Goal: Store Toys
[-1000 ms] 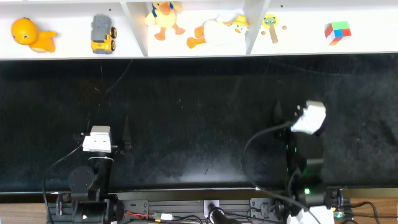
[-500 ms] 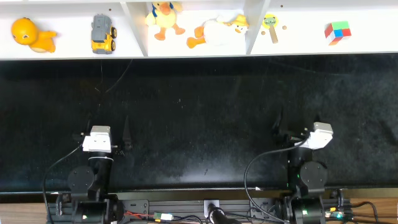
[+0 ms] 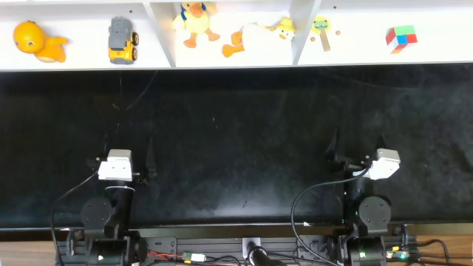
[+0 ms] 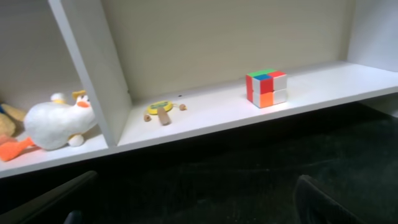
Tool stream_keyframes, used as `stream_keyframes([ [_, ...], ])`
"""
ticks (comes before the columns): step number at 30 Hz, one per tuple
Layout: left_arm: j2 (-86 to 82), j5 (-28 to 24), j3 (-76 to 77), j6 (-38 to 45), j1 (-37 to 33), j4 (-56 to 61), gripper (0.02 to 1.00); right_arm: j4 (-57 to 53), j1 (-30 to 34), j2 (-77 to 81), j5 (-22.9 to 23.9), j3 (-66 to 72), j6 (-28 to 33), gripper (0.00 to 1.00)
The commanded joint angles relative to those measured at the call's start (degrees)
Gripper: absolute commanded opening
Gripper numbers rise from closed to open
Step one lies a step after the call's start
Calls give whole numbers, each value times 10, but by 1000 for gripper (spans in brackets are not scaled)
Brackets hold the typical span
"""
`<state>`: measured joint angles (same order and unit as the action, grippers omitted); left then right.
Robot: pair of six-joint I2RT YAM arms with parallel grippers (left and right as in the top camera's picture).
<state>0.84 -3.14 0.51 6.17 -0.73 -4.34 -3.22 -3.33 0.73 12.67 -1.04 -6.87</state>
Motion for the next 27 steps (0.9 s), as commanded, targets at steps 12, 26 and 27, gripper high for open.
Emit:
stream_keyframes([
  [12, -7, 3, -1, 7, 1, -3, 998, 1, 4, -5, -2, 8, -4, 996],
  [26, -7, 3, -1, 7, 1, -3, 998, 1, 4, -5, -2, 8, -4, 996],
  [27, -7, 3, -1, 7, 1, -3, 998, 1, 4, -5, -2, 8, -4, 993],
])
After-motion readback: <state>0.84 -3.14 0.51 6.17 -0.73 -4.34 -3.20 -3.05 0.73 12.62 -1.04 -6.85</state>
